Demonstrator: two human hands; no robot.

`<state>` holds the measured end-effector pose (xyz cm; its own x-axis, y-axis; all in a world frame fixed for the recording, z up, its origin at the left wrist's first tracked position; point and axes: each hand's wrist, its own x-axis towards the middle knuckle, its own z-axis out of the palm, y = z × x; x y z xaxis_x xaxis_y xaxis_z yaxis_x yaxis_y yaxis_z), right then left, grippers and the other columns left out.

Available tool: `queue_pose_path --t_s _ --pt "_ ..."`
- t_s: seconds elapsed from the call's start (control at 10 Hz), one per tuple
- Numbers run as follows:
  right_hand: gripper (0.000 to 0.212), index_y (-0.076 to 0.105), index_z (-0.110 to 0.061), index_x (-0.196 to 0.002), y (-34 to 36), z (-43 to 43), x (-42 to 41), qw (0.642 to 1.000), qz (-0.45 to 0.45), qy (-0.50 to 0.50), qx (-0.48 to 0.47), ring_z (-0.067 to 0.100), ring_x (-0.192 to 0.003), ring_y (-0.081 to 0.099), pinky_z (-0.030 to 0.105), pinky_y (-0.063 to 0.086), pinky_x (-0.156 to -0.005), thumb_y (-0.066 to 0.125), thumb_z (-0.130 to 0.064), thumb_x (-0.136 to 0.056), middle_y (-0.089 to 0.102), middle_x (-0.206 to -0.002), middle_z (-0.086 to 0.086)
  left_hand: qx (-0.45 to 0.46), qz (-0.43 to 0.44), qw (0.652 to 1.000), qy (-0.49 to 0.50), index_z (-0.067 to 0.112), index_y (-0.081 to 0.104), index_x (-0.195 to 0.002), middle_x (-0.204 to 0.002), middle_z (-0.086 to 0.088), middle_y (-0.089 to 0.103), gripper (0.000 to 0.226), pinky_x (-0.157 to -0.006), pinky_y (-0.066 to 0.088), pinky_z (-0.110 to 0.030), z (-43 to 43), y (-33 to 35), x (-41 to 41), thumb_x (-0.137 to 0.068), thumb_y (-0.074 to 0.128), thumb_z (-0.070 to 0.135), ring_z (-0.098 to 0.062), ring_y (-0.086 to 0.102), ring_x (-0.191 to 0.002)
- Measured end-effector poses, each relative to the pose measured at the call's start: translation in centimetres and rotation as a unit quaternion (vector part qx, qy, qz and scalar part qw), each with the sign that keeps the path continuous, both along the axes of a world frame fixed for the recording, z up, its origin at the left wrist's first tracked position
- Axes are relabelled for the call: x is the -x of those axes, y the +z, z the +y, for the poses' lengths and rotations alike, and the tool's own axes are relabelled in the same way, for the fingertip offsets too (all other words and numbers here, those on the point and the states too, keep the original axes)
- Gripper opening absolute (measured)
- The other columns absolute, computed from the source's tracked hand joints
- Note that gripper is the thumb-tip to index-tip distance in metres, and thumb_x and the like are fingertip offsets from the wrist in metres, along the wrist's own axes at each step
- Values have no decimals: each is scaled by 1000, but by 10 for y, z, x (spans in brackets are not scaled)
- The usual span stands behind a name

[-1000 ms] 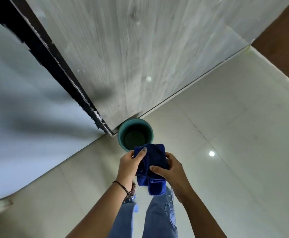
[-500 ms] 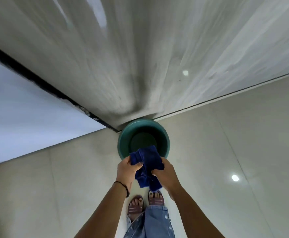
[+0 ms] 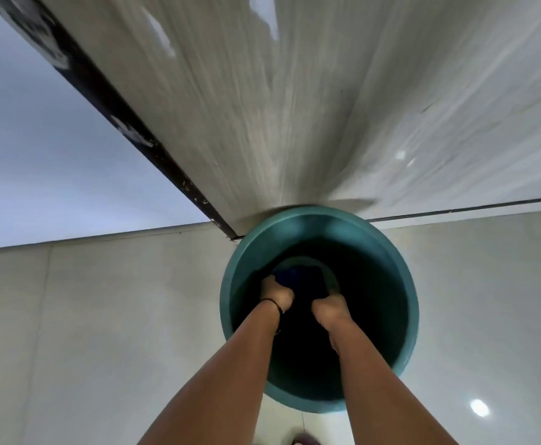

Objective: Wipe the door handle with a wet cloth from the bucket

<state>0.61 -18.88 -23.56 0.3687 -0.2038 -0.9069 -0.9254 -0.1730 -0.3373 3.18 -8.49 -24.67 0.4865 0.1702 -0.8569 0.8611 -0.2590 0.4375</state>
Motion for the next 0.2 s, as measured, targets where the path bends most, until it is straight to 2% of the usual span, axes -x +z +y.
queue_pose_path --t_s 0.1,0.2 --pt "48 38 1 -141 -6 -2 0 999 16 40 0 38 -119 56 41 46 -103 40 -3 -93 55 -133 26 15 -14 1000 -6 3 50 -130 -126 -17 58 53 -105 44 -42 -1 -6 1 -80 57 -10 -32 55 -119" --pt "37 57 4 -125 14 0 5 996 -14 89 25 36 -113 60 40 48 -98 42 1 -91 62 -123 27 24 -41 998 -45 4 49 -132 -128 -14 58 49 -107 42 -38 3 22 5 -84 57 -6 -30 54 -119"
